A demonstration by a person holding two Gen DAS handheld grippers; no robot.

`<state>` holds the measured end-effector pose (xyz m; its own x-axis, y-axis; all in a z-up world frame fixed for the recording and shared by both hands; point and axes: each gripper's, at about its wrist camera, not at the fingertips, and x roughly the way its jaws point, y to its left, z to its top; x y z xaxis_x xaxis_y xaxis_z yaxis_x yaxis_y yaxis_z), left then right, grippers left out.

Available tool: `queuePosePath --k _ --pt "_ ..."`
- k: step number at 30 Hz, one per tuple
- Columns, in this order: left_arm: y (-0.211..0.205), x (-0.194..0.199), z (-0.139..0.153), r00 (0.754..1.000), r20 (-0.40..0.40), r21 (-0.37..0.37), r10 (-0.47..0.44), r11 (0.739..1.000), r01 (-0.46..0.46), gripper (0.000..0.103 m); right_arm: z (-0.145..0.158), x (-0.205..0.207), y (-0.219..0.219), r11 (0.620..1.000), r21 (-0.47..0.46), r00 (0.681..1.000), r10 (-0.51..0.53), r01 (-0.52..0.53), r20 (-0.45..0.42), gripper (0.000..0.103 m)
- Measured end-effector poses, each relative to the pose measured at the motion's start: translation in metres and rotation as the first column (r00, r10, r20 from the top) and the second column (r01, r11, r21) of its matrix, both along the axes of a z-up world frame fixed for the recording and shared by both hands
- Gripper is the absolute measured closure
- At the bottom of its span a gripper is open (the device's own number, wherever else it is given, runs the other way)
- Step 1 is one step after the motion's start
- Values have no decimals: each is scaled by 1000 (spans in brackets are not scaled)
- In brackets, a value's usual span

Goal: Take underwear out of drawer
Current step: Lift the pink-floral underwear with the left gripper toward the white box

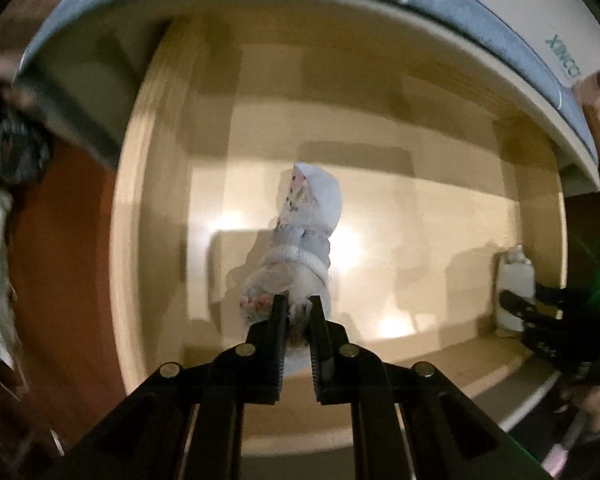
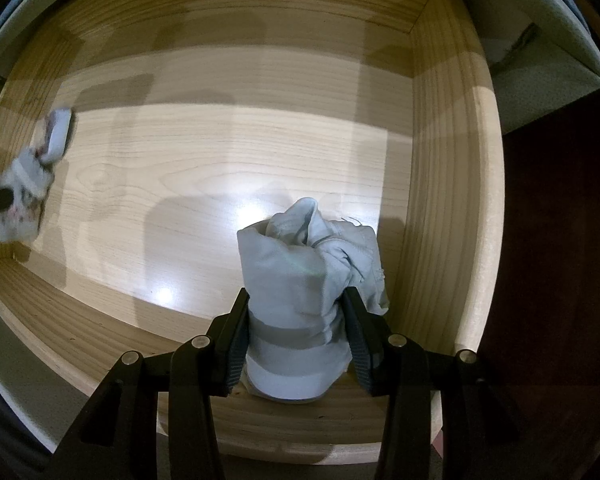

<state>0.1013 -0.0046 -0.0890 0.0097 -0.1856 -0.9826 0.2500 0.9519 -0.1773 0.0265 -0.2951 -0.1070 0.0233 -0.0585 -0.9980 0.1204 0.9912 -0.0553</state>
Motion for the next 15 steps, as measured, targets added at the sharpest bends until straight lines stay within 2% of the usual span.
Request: queuePosePath --k 5,10,13,14,15 --pt "5 -21 -1 999 -25 4 25 1000 -25 93 0 0 -1 1000 0 1000 -2 2 1 62" --pt "1 -30 -4 1000 -10 24 25 999 -25 92 0 0 -1 1000 0 1000 -3 3 1 62" --pt "3 -28 -2 999 -25 15 33 999 -33 78 4 1 -3 1000 1 1000 -6 6 4 62" --pt "3 -28 0 999 -24 16 34 999 -34 66 5 1 -3 1000 1 1000 -6 6 4 62" --pt "3 -27 2 999 -15 15 30 999 -29 58 5 1 -3 1000 1 1000 -6 6 4 62"
